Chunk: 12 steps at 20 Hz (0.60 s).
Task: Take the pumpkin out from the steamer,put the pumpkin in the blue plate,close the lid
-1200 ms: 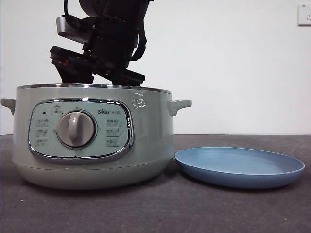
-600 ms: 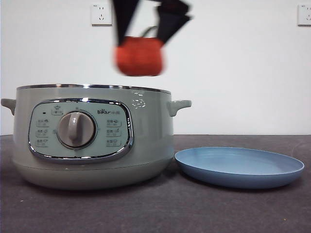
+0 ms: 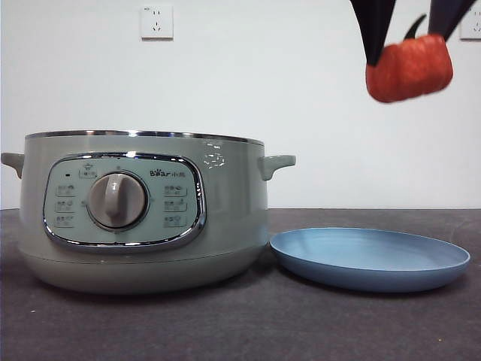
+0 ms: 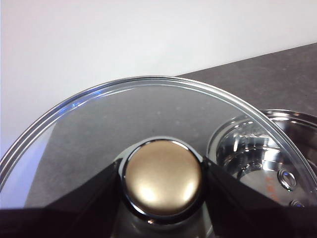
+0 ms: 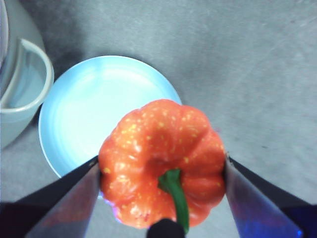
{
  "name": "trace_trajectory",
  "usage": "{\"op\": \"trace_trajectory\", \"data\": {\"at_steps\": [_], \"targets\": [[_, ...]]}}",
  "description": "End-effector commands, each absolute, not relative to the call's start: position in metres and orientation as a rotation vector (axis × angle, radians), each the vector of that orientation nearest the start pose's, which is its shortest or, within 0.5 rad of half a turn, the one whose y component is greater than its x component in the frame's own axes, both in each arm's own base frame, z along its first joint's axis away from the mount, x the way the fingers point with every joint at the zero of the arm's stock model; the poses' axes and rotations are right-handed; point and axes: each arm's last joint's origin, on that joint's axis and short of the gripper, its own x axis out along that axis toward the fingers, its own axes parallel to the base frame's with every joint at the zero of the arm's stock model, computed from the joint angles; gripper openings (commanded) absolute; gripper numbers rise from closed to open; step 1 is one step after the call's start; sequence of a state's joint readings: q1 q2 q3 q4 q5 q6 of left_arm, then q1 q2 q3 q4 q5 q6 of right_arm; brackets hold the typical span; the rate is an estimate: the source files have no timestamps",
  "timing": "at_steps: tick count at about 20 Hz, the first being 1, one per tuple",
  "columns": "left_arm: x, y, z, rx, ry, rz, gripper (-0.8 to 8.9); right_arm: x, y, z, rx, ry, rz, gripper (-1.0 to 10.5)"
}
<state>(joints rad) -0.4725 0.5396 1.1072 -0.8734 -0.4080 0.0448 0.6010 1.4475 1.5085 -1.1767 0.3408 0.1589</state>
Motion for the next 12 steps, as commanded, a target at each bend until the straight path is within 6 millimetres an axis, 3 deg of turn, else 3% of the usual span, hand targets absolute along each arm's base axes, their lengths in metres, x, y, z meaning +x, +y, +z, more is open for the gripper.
{"op": "trace_trajectory", "data": {"at_steps": [1, 4, 7, 12], "targets": [[0.054, -0.014, 0.402, 0.151, 0.208, -0.066, -0.09, 0.225, 0.143, 0.327, -0.343, 0.996, 0.149, -0.1], [0.056, -0.015, 0.402, 0.153, 0.212, -0.068, -0.09, 0.227, 0.145, 0.292, -0.348, 0.993, 0.166, -0.1], [0.058, -0.017, 0.401, 0.155, 0.222, -0.087, -0.09, 0.232, 0.149, 0.26, -0.28, 0.988, 0.287, 0.0], [0.067, -0.024, 0.4, 0.152, 0.252, -0.148, -0.09, 0.246, 0.146, 0.233, -0.243, 1.007, 0.296, 0.1]]}}
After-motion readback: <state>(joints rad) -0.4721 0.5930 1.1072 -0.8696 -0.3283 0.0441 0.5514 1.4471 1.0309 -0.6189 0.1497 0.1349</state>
